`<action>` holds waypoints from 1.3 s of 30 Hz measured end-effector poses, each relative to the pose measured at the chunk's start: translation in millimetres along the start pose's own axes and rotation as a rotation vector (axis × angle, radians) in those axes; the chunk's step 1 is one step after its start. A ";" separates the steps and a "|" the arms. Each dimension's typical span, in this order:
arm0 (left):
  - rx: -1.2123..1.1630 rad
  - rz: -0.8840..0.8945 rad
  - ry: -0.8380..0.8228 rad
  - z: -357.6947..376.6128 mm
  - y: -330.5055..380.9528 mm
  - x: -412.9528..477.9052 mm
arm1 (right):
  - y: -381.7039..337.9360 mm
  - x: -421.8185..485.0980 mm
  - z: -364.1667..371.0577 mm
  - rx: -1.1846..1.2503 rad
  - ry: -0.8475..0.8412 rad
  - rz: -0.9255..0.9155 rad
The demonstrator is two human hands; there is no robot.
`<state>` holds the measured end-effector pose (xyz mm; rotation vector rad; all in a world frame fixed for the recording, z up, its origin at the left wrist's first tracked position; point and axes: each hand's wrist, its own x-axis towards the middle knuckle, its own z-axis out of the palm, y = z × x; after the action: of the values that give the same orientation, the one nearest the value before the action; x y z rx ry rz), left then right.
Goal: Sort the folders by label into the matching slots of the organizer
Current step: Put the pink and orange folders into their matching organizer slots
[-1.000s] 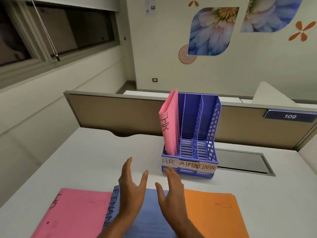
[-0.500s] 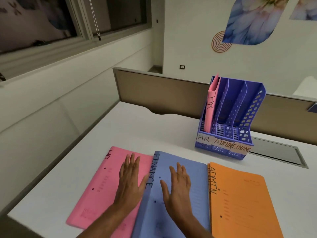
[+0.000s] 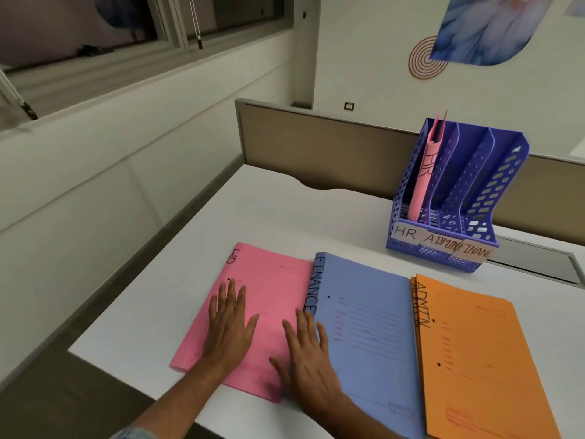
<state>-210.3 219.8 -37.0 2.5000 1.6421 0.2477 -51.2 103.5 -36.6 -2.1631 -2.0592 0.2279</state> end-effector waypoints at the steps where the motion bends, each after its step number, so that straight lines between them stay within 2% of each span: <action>1: 0.007 -0.010 -0.008 0.6 -5.8 -1.4 | -3.1 -1.2 3.9 -0.008 0.001 -0.017; 6: 0.012 -0.160 -0.106 3.8 -26.5 -4.0 | -15.1 -8.2 16.3 -0.063 -0.085 -0.053; 14: -0.226 -0.417 -0.059 -1.7 -36.5 3.9 | -16.2 -3.5 27.7 -0.019 -0.219 -0.114; 18: -0.362 -0.587 -0.069 -5.4 -45.3 13.5 | -14.6 0.6 26.8 -0.001 -0.215 -0.113; 25: -0.539 -0.706 -0.074 -11.7 -62.4 29.2 | -8.8 0.1 24.7 0.026 -0.219 -0.132; 31: -0.774 -0.687 -0.133 -21.1 -75.8 35.3 | -4.1 -0.4 25.2 0.020 -0.214 -0.147; 35: -0.953 -0.722 -0.056 -29.6 -76.5 35.4 | -3.1 -1.7 20.1 0.079 -0.188 -0.145; 39: -0.989 -0.618 0.041 -48.3 -69.4 26.3 | -3.4 -2.5 10.2 0.294 -0.145 -0.034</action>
<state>-272.5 272.6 -2.5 1.2305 1.6271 0.7857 -56.8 101.2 -45.8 -1.9846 -1.9848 0.6563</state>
